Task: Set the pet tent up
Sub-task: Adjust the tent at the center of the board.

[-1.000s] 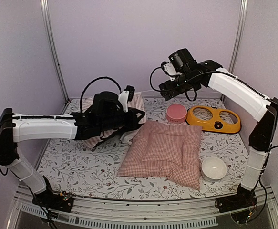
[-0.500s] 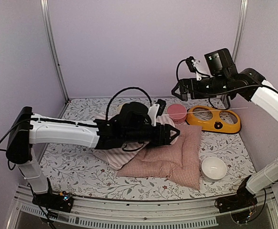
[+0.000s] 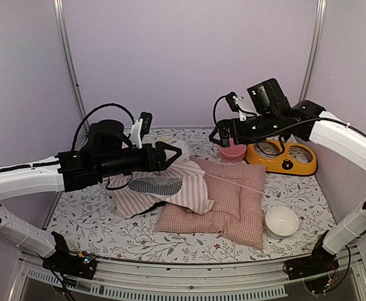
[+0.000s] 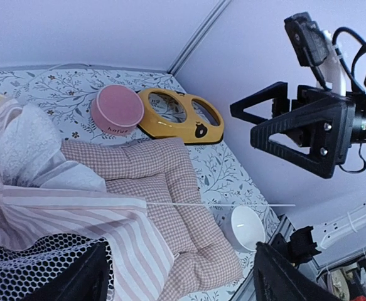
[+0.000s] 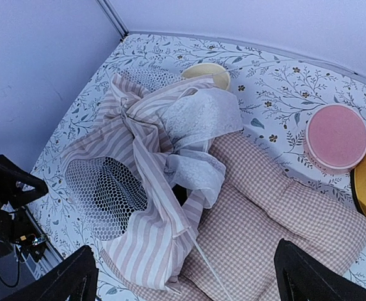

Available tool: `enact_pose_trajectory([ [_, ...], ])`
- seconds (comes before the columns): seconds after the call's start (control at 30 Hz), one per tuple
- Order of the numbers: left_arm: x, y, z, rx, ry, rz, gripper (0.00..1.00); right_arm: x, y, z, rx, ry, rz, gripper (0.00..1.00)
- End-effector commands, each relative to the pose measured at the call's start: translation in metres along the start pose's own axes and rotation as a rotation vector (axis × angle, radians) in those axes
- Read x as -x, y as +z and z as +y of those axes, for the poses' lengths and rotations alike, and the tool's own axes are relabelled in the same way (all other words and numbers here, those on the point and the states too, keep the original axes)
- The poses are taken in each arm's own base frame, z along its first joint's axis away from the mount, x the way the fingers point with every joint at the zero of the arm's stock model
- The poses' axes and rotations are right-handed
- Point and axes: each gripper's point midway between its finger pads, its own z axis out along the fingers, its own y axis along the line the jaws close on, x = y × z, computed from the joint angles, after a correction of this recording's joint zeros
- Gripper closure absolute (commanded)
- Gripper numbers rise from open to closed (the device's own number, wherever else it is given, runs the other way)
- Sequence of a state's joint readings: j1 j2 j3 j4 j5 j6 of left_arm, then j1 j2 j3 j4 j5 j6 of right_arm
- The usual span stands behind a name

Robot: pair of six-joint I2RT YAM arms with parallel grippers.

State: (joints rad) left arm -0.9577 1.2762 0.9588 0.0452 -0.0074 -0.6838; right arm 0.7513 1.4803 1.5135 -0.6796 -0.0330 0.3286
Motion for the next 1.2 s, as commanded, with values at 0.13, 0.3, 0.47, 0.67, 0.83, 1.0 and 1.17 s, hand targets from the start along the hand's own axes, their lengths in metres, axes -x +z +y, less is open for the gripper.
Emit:
enact_pose_trajectory([
  [0.13,0.002,-0.030,0.090,0.314,-0.034,0.021,0.20,-0.009,0.028,0.018,0.020,-0.030,0.040,0.01],
  [0.3,0.004,-0.061,0.187,0.575,-0.058,0.041,0.23,-0.024,0.034,0.025,0.030,-0.031,0.073,0.03],
  [0.47,-0.025,-0.068,0.237,0.617,-0.113,0.151,0.24,-0.031,0.035,0.019,0.011,-0.027,0.078,0.04],
  [0.67,-0.064,-0.064,0.268,0.691,-0.131,0.259,0.24,-0.033,0.033,0.019,0.012,-0.037,0.078,0.05],
  [0.83,-0.076,-0.050,0.266,0.630,-0.161,0.288,0.40,-0.035,0.030,0.017,0.013,-0.042,0.073,0.05],
  [1.0,-0.057,-0.022,0.230,0.465,-0.205,0.222,0.85,-0.032,0.027,0.016,0.007,-0.042,0.055,0.05],
  [1.17,-0.025,0.002,0.194,0.383,-0.272,0.109,1.00,-0.014,0.021,0.022,0.013,-0.039,0.011,0.05],
])
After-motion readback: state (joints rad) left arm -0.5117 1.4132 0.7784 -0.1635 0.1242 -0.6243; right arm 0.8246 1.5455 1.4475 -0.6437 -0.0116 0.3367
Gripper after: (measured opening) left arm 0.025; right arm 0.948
